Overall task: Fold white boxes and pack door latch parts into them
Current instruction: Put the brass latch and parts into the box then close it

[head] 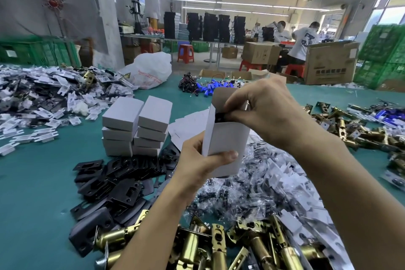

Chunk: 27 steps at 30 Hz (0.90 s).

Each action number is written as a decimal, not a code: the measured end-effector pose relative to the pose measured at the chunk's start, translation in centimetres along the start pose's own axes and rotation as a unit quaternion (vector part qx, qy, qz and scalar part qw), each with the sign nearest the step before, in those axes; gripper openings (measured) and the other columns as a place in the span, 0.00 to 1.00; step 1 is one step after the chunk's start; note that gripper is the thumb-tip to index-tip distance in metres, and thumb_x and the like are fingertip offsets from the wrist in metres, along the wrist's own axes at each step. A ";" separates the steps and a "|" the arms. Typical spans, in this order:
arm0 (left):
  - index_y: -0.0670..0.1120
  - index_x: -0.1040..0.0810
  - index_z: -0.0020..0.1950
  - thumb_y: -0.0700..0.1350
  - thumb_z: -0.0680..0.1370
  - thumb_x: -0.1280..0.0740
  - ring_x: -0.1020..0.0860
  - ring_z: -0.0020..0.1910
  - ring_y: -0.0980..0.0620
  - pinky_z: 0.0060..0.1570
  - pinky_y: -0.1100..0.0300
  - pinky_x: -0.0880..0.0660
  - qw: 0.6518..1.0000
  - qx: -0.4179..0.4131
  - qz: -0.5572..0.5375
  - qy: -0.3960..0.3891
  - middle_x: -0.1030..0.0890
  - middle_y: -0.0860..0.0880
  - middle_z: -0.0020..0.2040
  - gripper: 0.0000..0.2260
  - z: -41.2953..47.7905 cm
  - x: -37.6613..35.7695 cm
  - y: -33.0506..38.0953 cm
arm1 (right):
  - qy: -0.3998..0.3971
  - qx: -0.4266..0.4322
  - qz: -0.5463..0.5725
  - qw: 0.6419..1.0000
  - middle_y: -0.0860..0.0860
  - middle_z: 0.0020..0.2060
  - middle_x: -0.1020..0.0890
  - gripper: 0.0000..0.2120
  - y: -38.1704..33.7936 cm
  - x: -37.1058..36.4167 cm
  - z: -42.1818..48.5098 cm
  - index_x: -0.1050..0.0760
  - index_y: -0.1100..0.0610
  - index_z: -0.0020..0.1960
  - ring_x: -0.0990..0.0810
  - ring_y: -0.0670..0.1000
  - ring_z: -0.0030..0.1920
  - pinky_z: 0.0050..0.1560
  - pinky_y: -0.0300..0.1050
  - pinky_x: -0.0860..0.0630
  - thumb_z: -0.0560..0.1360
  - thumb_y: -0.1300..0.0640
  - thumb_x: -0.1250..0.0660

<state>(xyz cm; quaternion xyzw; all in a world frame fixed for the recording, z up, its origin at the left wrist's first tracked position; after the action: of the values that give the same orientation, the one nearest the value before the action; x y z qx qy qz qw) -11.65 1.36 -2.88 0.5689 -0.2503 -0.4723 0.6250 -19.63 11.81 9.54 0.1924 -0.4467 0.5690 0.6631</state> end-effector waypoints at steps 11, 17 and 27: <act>0.54 0.14 0.51 0.44 0.65 0.22 0.17 0.44 0.51 0.41 0.54 0.18 0.998 0.007 0.056 -0.006 0.14 0.47 0.47 0.15 -0.1 -0.1 -0.5 | -0.207 -0.081 -0.100 0.970 0.55 0.42 0.18 0.09 0.1 0.2 1.9 0.15 0.49 0.47 0.20 0.58 0.45 0.49 0.53 0.19 0.70 0.60 0.28; 0.53 0.15 0.51 0.45 0.65 0.22 0.17 0.44 0.51 0.43 0.55 0.18 0.996 0.001 0.086 -0.006 0.14 0.48 0.46 0.15 -0.1 -0.2 -0.7 | -0.272 -0.090 -0.143 0.947 0.48 0.35 0.20 0.08 0.2 0.0 1.8 0.21 0.48 0.39 0.22 0.51 0.39 0.38 0.41 0.21 0.73 0.60 0.30; 0.50 0.15 0.51 0.42 0.65 0.23 0.17 0.46 0.46 0.40 0.51 0.18 0.999 -0.008 -0.008 0.044 0.15 0.42 0.50 0.15 0.0 0.3 -0.1 | -0.118 -0.057 -0.021 0.991 0.51 0.47 0.15 0.10 1.0 0.5 1.4 0.15 0.45 0.48 0.20 0.55 0.53 0.55 0.52 0.22 0.76 0.59 0.31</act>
<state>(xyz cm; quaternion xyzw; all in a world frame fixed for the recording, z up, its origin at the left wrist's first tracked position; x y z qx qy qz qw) -11.58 1.06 -3.08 0.5865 -0.2144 -0.4535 0.6360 -21.06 11.29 10.40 0.2292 -0.5489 0.5026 0.6274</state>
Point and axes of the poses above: each hand's wrist, its own z-axis towards the middle knuckle, its own x-axis out of the back of the hand, y = z × x, the point moved 3 cm from there along z, towards the middle knuckle
